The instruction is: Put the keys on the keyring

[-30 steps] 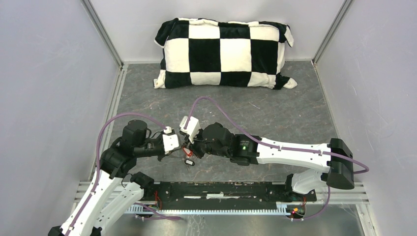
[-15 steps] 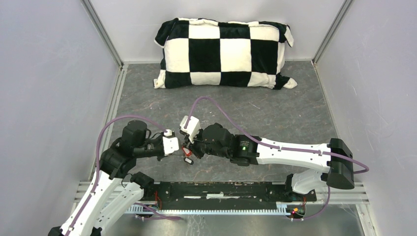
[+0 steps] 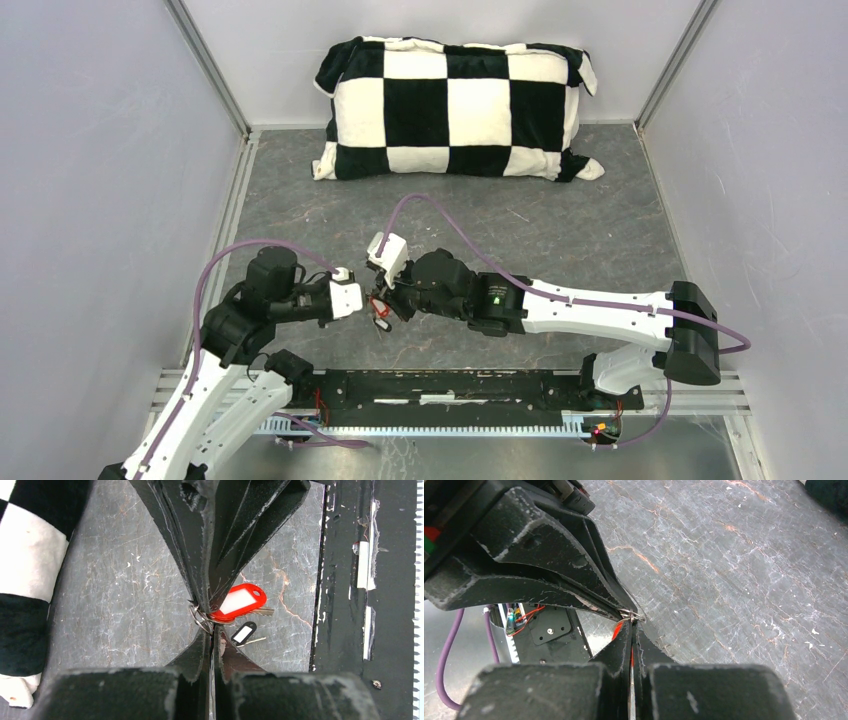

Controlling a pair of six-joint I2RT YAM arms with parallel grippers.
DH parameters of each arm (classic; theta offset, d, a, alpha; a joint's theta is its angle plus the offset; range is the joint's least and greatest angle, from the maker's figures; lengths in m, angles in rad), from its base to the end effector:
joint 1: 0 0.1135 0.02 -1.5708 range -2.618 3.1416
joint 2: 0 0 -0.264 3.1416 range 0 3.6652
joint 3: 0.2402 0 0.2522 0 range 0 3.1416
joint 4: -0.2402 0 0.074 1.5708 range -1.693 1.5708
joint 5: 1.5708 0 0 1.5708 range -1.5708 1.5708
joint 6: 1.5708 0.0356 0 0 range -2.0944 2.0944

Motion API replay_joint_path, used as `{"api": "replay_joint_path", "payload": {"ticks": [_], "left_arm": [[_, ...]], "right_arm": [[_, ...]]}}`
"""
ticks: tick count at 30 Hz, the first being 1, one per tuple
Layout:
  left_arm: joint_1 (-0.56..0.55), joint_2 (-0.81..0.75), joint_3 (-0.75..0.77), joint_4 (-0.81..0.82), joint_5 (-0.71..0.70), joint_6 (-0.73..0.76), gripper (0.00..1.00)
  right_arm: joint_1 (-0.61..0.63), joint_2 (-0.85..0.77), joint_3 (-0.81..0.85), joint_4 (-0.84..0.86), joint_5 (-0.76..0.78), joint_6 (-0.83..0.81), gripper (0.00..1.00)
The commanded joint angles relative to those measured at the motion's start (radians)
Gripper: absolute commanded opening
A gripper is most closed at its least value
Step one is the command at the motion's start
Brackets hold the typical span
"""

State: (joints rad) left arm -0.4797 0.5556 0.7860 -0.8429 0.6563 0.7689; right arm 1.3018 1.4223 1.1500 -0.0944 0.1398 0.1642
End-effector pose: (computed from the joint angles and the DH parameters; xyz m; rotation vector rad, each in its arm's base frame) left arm 0.0823 -0.0673 0.3083 1.4967 1.4554 -0.5387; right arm 0.0938 0.3216 0.3273 -1.0087 1.7588 0.8258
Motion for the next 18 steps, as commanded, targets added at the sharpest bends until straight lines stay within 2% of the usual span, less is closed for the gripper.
{"api": "replay_joint_path", "payload": {"ticks": [1,18], "left_arm": [[-0.005,-0.012,0.027,-0.016,0.057,0.041,0.02],[-0.005,-0.018,0.024,-0.016,0.07,0.052,0.02]], "right_arm": [[-0.022,-0.014,0.065,0.067,0.05,0.011,0.0],[-0.047,-0.027,0.052,0.087,-0.005,0.043,0.0]]}}
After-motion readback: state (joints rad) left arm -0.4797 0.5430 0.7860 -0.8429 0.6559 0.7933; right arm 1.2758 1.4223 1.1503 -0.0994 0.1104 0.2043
